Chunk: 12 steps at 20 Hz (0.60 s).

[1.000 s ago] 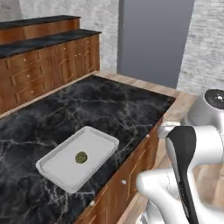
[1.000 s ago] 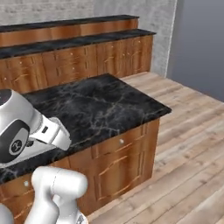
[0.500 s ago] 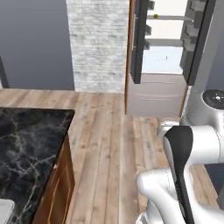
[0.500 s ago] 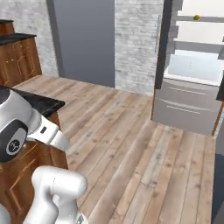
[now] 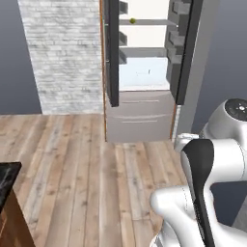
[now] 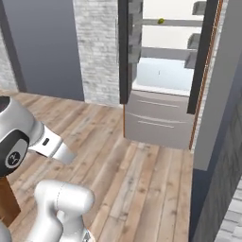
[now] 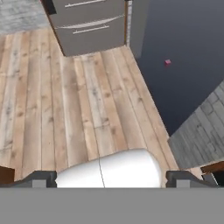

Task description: Pick the mango and kiwi from the fridge and place them inside the tupperware on the counter.

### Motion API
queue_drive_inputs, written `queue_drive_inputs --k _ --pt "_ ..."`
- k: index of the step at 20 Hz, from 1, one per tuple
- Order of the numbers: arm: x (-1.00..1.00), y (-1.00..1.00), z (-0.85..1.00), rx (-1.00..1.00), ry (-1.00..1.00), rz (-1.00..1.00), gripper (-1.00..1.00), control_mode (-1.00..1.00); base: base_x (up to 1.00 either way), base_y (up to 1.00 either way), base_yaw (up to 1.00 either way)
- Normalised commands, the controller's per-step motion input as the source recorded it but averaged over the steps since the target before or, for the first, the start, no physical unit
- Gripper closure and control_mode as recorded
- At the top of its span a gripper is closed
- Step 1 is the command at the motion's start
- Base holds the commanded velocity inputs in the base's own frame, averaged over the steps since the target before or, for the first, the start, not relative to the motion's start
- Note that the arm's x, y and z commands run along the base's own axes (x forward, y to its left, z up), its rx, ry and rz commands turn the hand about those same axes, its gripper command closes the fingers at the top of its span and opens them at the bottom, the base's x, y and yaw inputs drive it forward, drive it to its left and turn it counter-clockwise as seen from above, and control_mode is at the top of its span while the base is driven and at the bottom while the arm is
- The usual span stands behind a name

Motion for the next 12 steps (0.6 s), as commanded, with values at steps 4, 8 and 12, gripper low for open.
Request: queue_drive_inputs --k 4,8,12 --pt "0.0 0.0 0.0 0.0 0.0 0.0 -1.0 1.0 1.0 -0.5 -0.1" --pt "0.0 0.0 0.0 0.0 0.0 0.0 -1.0 1.0 1.0 -0.44 -0.18" --pt "0.0 0.0 0.0 0.0 0.0 0.0 -1.0 1.0 1.0 -0.34 -0.16"
